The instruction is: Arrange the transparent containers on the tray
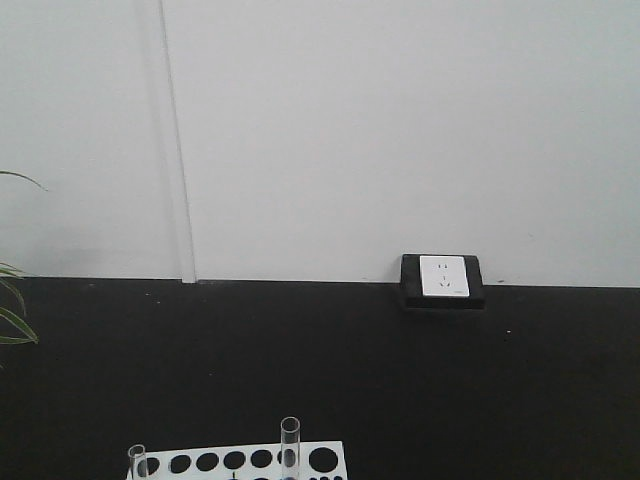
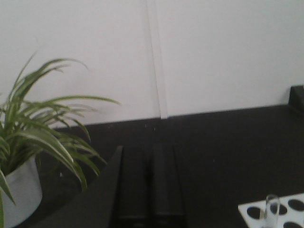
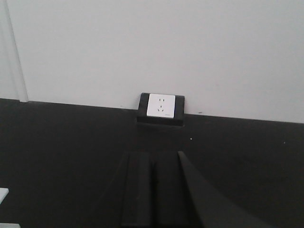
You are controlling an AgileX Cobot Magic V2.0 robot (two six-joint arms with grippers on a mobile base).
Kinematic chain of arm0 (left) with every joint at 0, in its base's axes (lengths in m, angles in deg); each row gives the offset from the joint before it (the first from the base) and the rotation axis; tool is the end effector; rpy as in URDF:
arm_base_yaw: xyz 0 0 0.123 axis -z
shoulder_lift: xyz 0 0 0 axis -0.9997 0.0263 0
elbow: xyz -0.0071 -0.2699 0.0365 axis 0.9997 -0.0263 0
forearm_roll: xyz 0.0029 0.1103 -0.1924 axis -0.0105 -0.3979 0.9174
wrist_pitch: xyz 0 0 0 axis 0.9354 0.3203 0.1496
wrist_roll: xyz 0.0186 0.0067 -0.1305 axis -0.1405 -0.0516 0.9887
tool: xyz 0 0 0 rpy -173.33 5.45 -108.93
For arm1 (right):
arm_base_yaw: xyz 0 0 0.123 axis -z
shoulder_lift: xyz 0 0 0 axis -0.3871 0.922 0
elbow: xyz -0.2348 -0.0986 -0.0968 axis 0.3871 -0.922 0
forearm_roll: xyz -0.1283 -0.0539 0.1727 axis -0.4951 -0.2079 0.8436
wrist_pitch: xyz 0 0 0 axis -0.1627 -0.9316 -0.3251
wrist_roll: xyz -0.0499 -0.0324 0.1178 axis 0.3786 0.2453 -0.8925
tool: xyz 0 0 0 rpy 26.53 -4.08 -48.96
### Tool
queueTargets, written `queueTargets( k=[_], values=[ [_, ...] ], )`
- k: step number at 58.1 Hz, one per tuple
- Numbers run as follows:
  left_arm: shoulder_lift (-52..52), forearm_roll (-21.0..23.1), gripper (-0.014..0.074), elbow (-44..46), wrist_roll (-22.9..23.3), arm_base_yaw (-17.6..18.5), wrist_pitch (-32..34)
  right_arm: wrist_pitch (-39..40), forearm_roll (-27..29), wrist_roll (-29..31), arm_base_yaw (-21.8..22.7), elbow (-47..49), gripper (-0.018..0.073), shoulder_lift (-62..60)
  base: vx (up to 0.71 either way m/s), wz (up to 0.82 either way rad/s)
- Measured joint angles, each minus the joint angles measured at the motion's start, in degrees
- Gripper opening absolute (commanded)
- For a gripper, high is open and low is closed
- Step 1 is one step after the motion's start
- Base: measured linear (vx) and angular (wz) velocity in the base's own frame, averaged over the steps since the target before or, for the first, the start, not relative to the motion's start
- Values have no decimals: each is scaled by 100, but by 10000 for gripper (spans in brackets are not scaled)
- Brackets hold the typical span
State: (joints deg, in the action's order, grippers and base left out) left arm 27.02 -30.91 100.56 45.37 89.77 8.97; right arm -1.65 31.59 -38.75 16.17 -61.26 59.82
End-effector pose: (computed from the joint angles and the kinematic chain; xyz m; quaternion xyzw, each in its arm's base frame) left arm 0.1232 0.0017 0.3165 0.0060 0.7408 0.0133 0.6716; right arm 0.1381 0.0138 0.3066 -0.0492 0.7517 0.0223 0.6573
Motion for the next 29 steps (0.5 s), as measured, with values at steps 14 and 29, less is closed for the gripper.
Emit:
queueTargets(
  k=[14, 29],
  values=[
    [529, 0, 449, -152, 0, 0, -359, 74, 102, -88, 0, 0, 263, 346, 0, 0],
    [1076, 472, 485, -713, 26, 0, 81, 83, 102, -88, 0, 0, 480, 516, 0, 0]
  ],
)
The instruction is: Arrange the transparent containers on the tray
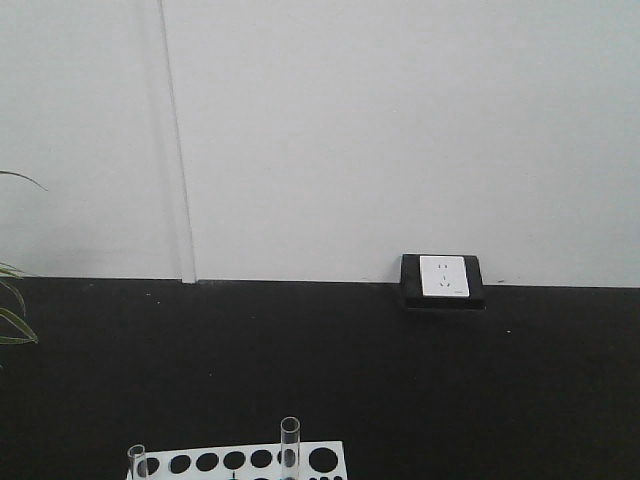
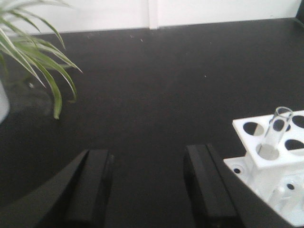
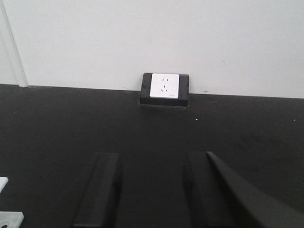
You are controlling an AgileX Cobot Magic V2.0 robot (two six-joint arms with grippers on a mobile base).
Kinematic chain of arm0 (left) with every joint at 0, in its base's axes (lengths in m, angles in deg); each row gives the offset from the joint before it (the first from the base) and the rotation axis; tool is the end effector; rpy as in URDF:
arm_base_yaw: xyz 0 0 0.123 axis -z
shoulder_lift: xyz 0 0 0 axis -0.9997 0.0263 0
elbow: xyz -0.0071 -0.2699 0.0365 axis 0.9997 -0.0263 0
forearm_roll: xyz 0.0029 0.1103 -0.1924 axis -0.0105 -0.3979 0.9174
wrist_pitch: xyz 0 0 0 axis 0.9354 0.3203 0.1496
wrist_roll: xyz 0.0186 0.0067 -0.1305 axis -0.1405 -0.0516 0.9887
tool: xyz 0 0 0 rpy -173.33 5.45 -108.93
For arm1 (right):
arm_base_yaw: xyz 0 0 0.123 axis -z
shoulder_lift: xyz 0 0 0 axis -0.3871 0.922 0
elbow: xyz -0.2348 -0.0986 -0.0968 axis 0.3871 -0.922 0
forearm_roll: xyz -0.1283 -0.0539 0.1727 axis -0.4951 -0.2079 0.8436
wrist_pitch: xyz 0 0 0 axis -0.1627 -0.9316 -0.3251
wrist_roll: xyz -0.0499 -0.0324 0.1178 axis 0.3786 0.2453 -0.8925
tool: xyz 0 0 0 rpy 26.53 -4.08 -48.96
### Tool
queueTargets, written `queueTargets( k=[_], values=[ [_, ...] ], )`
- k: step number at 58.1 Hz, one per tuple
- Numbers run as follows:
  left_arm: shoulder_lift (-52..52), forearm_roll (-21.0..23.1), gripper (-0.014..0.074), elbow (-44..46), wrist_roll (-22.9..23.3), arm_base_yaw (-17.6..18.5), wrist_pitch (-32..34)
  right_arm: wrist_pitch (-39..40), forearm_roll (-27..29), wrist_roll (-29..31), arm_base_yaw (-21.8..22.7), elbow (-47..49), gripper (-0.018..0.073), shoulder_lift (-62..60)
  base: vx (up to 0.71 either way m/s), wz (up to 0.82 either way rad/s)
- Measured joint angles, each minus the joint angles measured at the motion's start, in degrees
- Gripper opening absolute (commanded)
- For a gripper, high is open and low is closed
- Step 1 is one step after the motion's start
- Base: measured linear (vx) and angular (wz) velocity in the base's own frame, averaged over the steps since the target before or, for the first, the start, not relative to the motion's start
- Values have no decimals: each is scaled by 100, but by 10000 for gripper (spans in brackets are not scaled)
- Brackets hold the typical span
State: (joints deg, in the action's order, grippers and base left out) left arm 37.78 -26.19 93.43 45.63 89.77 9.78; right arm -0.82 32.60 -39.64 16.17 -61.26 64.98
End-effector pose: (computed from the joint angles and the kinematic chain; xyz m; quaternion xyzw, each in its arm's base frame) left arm 0.1517 -0.0014 0.2485 -0.0198 0.8327 -0.0166 0.5531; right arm 0.1543 0.0162 0.2952 -0.0397 0.7767 0.0327 0.6278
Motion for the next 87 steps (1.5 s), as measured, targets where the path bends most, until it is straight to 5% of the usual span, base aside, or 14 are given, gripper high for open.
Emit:
queueTargets(
  k=[11, 28, 39, 57, 87],
  values=[
    [390, 111, 485, -454, -11, 117, 1013, 0, 0, 0, 0, 0, 506, 37, 0, 0],
    [1408, 72, 485, -490, -24, 1213, 2040, 0, 0, -2, 0, 0, 506, 37, 0, 0],
    [2407, -572, 485, -490, -28, 1761, 3243, 0, 0, -2, 0, 0, 506, 37, 0, 0],
    [3598, -375, 485, -317, -28, 1822, 4294, 0, 17, -2, 0, 0, 506, 37, 0, 0],
    [4703, -136, 485, 376, -140, 1822, 4494, 0, 17, -2, 0, 0, 506, 37, 0, 0]
  ],
)
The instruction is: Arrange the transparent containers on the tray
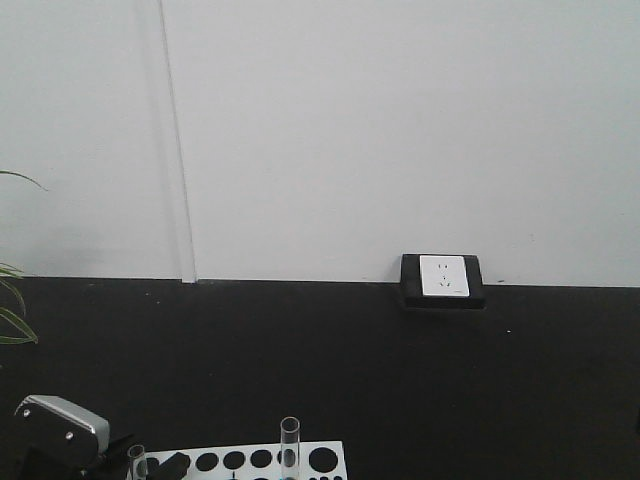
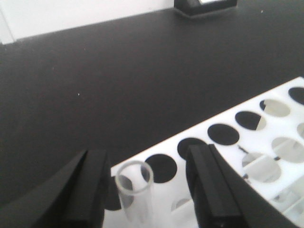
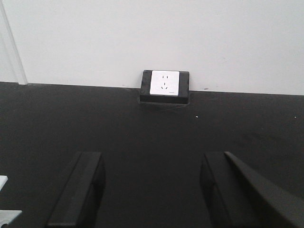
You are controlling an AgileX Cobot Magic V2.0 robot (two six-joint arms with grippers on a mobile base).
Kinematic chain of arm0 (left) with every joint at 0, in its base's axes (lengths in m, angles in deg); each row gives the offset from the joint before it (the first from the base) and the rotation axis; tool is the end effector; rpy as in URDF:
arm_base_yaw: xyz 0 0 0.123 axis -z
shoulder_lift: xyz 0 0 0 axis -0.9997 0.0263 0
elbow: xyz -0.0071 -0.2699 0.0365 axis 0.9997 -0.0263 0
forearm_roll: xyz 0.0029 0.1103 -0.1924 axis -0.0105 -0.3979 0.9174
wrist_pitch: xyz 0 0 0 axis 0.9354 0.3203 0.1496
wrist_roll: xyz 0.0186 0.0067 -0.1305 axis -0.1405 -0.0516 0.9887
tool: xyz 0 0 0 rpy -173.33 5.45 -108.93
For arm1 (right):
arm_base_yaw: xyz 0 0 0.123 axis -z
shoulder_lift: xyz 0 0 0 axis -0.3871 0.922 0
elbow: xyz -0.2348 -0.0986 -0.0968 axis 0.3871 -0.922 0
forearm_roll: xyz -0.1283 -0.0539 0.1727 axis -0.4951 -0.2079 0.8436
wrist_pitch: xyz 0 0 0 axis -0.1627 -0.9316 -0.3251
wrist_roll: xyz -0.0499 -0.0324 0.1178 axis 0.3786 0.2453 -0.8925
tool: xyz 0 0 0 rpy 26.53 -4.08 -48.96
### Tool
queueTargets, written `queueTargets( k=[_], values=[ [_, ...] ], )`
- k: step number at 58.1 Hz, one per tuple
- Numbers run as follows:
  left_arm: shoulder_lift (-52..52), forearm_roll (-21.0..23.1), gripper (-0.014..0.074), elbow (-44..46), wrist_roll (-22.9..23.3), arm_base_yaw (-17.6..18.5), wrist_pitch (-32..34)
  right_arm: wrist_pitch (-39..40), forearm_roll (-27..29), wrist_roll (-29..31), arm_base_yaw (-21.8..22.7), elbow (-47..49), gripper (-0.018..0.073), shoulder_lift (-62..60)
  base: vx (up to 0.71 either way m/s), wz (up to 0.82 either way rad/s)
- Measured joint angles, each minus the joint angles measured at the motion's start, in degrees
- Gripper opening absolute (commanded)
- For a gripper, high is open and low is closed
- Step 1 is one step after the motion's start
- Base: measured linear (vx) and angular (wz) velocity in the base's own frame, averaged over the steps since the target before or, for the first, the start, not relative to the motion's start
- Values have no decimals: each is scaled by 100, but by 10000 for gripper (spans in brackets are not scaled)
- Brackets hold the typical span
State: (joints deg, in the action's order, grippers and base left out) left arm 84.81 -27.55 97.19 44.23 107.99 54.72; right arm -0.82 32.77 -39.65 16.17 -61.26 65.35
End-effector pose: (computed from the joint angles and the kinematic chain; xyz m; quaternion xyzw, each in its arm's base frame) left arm 0.2652 -0.1012 0.1830 0.1438 0.8127 -0.1238 0.5509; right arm 0.1554 0.0164 0.2942 -0.0387 0.7788 0.0337 0.6252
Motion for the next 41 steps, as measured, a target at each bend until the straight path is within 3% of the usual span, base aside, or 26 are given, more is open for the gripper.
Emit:
queueTargets(
  k=[24, 41],
  values=[
    [199, 547, 471, -361, -11, 0, 809, 0, 0, -5, 0, 0, 506, 0, 0, 0],
    [434, 427, 463, -425, 85, 0, 1231, 0, 0, -5, 0, 0, 506, 0, 0, 0]
  ],
)
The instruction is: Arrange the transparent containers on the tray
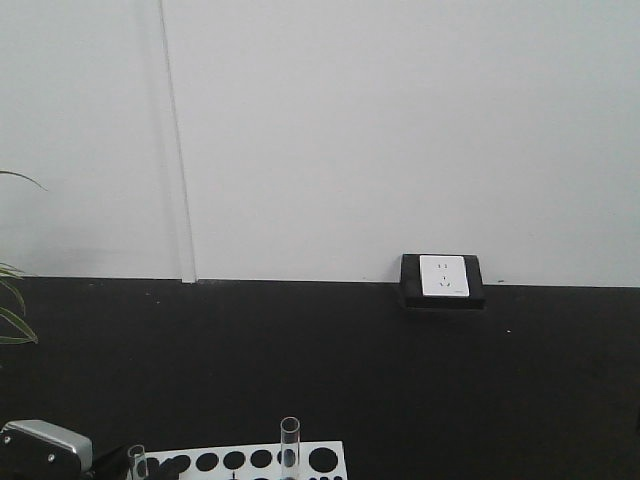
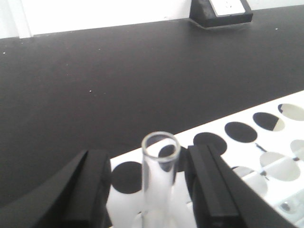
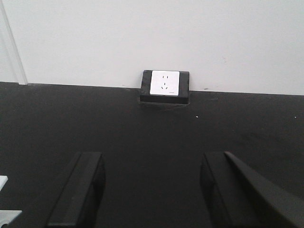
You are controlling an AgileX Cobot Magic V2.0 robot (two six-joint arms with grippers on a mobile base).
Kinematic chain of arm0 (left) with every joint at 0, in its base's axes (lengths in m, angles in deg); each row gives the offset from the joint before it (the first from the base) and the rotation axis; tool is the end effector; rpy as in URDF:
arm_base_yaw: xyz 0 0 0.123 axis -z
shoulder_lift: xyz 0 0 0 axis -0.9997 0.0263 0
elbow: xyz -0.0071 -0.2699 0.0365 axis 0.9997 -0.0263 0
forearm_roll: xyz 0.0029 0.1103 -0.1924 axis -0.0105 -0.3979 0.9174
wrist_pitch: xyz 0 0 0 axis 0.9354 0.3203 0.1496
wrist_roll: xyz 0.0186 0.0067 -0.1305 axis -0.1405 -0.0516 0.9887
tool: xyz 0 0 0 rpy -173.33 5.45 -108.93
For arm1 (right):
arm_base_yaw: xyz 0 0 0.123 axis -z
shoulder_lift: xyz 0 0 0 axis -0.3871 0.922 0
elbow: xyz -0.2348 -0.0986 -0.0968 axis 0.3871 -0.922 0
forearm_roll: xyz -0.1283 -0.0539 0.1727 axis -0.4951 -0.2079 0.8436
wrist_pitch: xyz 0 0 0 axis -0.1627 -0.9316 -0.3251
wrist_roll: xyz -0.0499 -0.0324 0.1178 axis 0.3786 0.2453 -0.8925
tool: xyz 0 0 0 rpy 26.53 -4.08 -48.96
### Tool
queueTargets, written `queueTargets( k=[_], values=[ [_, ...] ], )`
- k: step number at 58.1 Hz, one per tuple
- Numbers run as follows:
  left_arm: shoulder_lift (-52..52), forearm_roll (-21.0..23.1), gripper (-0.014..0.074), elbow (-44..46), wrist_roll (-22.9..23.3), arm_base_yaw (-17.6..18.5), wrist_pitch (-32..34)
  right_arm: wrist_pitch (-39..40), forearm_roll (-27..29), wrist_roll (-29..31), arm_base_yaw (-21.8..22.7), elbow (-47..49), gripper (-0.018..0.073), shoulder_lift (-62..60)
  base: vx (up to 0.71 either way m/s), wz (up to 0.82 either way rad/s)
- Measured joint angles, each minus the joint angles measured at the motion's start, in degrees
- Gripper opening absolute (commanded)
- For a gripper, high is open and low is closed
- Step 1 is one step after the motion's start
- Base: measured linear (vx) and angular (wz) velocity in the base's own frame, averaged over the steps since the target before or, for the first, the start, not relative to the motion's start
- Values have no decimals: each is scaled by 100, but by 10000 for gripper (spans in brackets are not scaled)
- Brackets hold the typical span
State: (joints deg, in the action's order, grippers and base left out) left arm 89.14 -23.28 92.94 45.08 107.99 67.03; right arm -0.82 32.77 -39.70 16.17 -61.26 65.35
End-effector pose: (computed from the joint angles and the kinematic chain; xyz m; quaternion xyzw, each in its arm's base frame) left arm 0.2644 -0.0957 0.1692 0.0986 0.8001 -0.1368 0.5757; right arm 0.1554 0.0164 0.2942 -0.0384 0.7788 0.0340 0.6252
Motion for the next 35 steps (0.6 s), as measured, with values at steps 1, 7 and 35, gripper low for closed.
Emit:
queueTargets(
  k=[1, 7, 35],
  values=[
    [28, -26, 463, 0, 24, 0, 21, 0, 0, 0, 0, 0, 506, 0, 0, 0],
    [235, -275, 463, 0, 226, 0, 232, 0, 0, 0, 0, 0, 506, 0, 0, 0],
    [336, -45, 314, 0, 328, 0, 480, 0, 0, 0, 0, 0, 506, 0, 0, 0]
  ],
)
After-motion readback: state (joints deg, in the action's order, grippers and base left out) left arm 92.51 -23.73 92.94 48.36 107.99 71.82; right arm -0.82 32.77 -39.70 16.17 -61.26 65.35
